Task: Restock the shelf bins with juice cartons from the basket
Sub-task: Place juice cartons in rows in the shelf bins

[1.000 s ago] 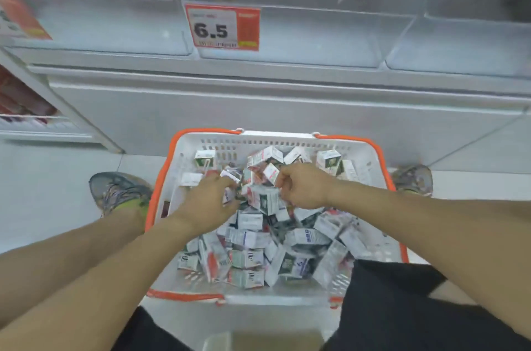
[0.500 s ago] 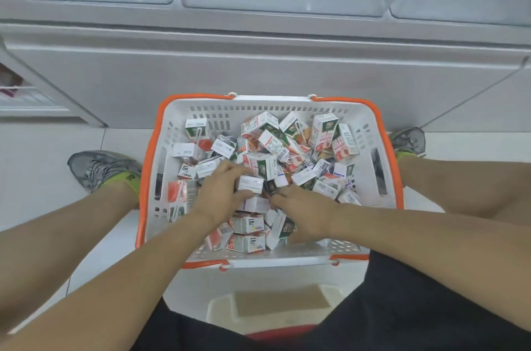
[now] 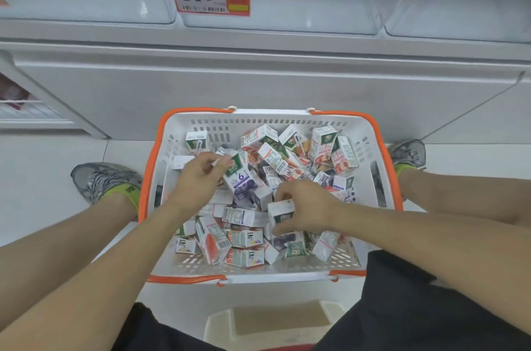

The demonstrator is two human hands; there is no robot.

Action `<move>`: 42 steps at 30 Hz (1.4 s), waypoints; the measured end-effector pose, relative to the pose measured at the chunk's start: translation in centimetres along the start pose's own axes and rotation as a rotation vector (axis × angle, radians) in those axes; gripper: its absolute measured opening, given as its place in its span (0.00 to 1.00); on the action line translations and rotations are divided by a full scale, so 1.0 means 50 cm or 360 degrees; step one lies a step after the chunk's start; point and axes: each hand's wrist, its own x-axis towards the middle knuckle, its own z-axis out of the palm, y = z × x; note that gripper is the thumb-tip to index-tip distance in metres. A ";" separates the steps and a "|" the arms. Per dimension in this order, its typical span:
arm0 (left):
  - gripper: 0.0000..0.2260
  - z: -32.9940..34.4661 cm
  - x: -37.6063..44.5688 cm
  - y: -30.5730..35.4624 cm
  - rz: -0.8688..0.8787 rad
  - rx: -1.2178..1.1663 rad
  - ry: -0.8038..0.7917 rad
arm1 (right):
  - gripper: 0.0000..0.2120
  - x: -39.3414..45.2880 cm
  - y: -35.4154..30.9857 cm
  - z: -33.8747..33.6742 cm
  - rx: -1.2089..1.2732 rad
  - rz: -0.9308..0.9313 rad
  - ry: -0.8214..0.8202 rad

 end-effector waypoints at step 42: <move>0.36 0.096 -0.073 0.320 -0.0155 -0.0887 -0.1126 | 0.20 -0.128 -0.018 -0.355 0.1075 -0.0113 0.0131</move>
